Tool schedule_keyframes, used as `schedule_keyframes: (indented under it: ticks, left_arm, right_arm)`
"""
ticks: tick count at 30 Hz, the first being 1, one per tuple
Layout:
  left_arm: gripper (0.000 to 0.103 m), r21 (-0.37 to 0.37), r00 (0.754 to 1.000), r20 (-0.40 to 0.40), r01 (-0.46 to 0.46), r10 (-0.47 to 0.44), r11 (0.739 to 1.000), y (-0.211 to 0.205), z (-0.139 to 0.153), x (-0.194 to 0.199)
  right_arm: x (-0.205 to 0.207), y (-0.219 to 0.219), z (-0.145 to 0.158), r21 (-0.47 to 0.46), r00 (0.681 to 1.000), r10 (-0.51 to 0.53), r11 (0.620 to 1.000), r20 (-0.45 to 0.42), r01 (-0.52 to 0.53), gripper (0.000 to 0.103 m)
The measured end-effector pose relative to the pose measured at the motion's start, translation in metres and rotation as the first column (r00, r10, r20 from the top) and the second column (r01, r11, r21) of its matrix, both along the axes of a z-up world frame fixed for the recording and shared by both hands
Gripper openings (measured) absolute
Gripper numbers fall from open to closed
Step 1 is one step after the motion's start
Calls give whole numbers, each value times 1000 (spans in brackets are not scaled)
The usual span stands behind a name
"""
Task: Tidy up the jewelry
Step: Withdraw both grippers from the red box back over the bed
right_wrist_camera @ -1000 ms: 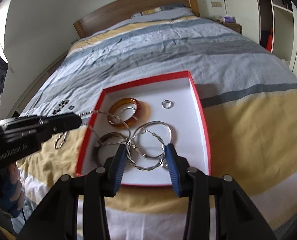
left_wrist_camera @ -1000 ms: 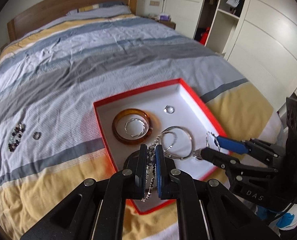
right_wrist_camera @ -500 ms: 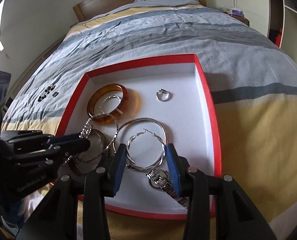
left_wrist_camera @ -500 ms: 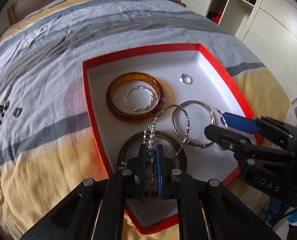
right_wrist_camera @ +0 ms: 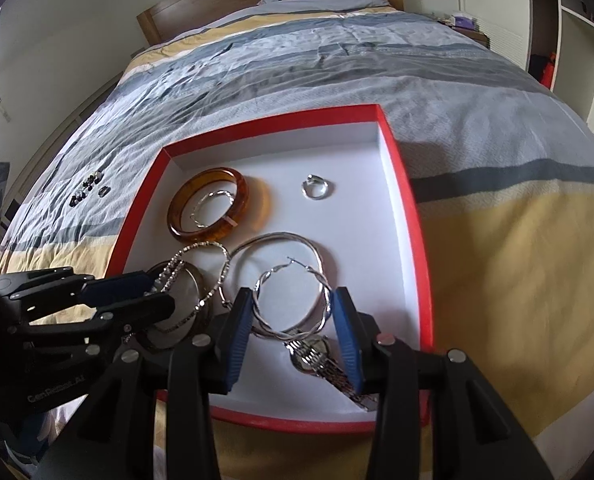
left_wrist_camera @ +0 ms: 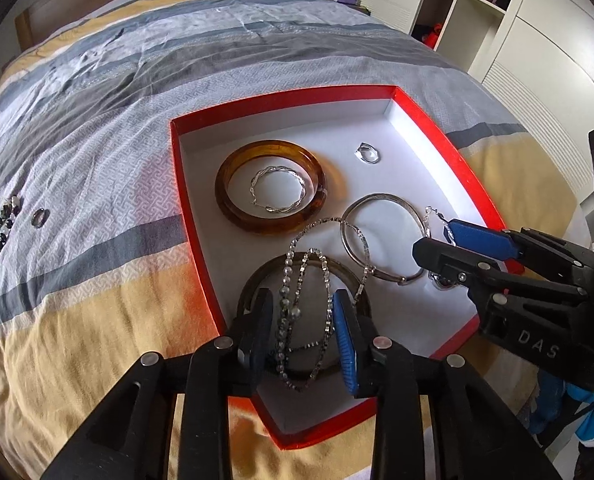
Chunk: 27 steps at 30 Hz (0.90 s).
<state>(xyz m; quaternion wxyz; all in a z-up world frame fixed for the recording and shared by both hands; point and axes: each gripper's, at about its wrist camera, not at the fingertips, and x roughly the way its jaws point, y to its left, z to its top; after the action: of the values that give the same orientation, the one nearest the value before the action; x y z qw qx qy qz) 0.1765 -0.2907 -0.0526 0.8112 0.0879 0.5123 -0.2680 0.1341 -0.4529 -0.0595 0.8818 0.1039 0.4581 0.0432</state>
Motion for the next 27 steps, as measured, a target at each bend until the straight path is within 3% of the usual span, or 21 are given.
schedule_keyframes:
  ticks: [7, 15, 27]
  left_arm:
    - [38, -5, 1000, 15, 8, -8, 1000, 2, 10, -6]
    - [38, -22, 999, 36, -1, 1, 1000, 12, 27, -13]
    - [39, -96, 996, 80, -29, 37, 995, 45, 55, -42]
  right_arm:
    - [-2, -2, 0, 10, 1000, -18, 1000, -6, 18, 39]
    - [-4, 0, 2, 3, 999, -32, 999, -12, 32, 40]
    - [-34, 8, 40, 13, 995, -74, 997, 65, 73, 41]
